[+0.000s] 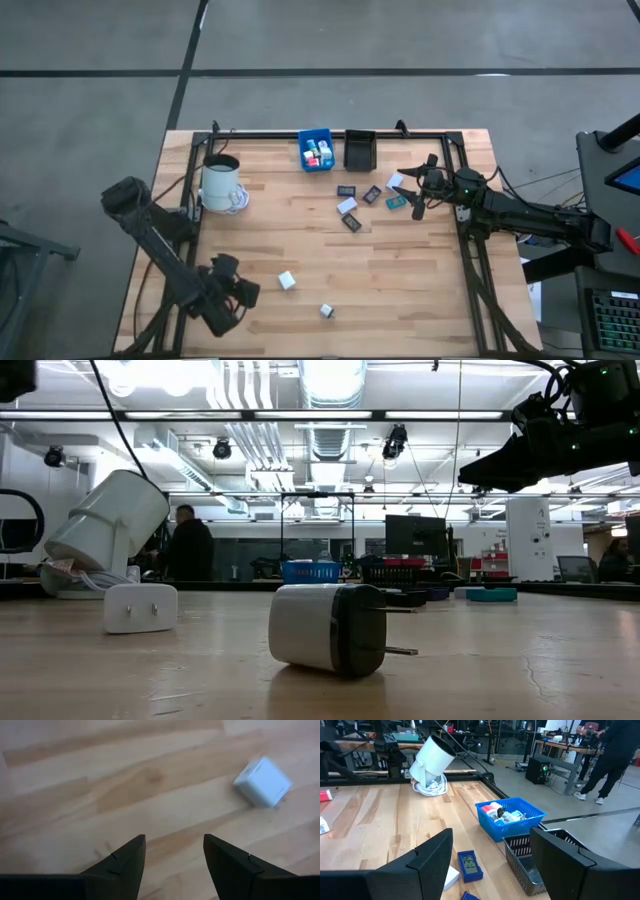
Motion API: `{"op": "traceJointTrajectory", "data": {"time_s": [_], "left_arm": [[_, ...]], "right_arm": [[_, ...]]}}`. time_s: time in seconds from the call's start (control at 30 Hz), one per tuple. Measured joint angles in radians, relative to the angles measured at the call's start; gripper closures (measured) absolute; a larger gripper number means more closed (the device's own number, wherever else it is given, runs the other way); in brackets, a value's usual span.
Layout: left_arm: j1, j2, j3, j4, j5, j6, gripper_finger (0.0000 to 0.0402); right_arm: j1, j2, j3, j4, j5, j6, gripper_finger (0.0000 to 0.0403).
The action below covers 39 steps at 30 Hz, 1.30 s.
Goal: Pick & Place Office items
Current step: Put the small red adapter into the blue basket
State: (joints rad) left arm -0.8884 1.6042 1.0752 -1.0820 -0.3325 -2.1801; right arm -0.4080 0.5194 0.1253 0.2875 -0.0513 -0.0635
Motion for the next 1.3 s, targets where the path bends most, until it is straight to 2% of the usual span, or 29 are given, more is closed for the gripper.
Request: {"op": "traceJointTrajectory", "data": {"time_s": [0.47,0.63,1.3], "left_arm": [[-0.159,0.033,0.018,0.011,0.104,-0.061,0.0197],[-0.161,0.045,0.016,0.013,0.140,-0.093,0.0197],[-0.141,0.072,-0.108,0.114,0.132,-0.147,0.0197]], "right_arm": [[0.000,0.000,0.000,0.000,0.000,0.000,0.0147],[0.000,0.000,0.000,0.000,0.000,0.000,0.0147],[0.000,0.000,0.000,0.000,0.000,0.000,0.0147]]}}
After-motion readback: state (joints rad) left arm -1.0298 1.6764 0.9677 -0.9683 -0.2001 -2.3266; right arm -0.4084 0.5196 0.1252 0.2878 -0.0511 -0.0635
